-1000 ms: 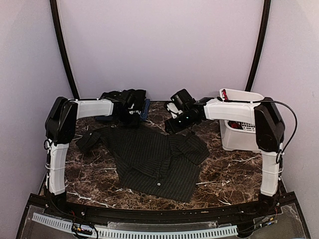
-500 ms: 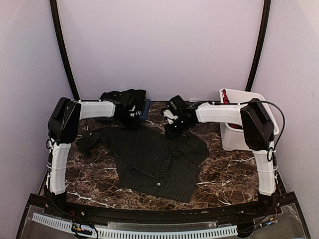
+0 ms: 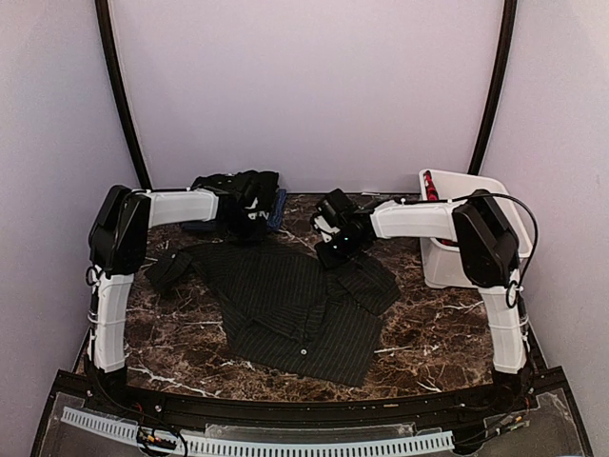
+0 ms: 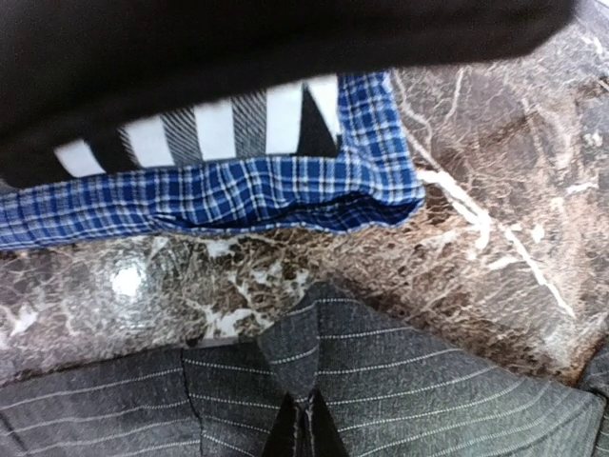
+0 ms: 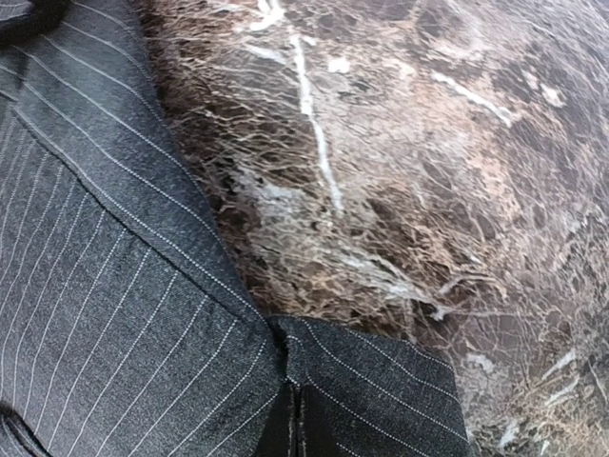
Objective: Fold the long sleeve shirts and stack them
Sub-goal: Flatten out the crumpled shirt at the center of the board.
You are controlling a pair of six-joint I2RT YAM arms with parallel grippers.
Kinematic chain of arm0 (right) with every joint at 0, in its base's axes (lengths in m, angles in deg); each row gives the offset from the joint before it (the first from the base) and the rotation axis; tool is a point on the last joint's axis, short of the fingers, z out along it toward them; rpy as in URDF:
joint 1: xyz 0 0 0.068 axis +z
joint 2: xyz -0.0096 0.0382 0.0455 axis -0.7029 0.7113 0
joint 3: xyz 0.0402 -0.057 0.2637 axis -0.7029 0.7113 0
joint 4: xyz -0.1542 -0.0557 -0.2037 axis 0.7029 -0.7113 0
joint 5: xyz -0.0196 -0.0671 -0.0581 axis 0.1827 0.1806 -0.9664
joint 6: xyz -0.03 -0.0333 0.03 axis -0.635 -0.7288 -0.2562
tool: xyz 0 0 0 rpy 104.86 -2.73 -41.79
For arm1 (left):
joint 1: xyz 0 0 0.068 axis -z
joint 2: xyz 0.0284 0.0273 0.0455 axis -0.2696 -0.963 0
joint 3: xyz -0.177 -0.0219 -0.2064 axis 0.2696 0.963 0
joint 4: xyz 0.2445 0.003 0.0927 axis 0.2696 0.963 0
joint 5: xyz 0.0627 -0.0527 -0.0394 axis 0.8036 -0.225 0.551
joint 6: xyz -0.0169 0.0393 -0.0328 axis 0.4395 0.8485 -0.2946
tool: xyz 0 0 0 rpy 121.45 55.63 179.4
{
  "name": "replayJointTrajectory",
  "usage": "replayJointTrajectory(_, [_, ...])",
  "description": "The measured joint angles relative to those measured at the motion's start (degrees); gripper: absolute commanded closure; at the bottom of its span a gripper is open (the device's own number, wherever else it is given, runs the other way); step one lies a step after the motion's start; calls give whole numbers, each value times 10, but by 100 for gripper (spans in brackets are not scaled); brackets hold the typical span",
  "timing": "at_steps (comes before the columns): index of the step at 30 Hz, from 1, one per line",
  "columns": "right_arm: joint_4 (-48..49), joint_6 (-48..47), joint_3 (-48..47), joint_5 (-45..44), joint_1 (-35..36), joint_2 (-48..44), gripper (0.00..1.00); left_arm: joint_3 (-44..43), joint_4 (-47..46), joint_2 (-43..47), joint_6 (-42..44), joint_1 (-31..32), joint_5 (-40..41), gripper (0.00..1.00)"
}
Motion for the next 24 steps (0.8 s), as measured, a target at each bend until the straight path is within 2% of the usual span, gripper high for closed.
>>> replayJointTrajectory(5, [4,12,21,-18,0,-21,100,10,4,34,1,0,2,100])
replayJointTrajectory(10, [4,27,50,-56,-1,-85,100,45,8,98,0,2,11,100])
replayJointTrajectory(18, [20,45,103,-117,-6,-218,100,133,12,227,-2,0,54,100])
replayJointTrajectory(24, [32,60,178,-144,-34,-282,100,211,15,287,-10,-11,66,100])
